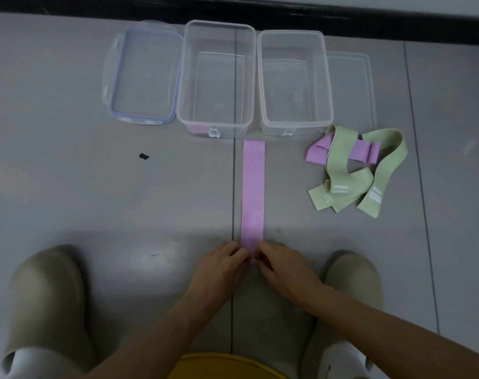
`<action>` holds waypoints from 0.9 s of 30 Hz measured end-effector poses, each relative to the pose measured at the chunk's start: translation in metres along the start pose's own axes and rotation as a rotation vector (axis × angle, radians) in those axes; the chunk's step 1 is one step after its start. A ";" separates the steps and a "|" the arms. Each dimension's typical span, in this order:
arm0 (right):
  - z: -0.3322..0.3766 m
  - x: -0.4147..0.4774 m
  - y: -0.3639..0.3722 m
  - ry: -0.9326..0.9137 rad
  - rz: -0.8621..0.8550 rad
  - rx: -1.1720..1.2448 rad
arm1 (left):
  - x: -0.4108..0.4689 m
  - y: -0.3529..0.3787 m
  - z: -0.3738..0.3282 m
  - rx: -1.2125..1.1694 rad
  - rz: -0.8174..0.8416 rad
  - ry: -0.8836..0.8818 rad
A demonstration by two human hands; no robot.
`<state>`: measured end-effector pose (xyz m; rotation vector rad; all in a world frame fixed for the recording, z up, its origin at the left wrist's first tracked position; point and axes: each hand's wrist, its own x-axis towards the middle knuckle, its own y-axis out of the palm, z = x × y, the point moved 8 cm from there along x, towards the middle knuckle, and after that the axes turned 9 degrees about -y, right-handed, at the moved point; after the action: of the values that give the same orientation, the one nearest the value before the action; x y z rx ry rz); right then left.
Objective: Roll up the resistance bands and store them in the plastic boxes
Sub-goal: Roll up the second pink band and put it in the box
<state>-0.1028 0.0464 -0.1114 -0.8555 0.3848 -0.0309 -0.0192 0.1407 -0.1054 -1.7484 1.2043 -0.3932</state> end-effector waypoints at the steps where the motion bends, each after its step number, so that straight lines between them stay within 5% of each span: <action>1: -0.001 0.000 0.001 0.004 -0.005 -0.005 | 0.000 -0.001 0.000 0.004 -0.003 -0.010; 14: -0.002 0.001 0.004 -0.045 -0.041 -0.196 | 0.003 0.000 0.002 0.023 -0.043 -0.001; 27: -0.010 0.003 -0.001 0.070 -0.082 0.002 | 0.006 0.004 0.007 0.013 0.007 -0.080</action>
<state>-0.1028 0.0378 -0.1174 -0.8693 0.4144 -0.1376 -0.0136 0.1388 -0.1143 -1.7320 1.1483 -0.3228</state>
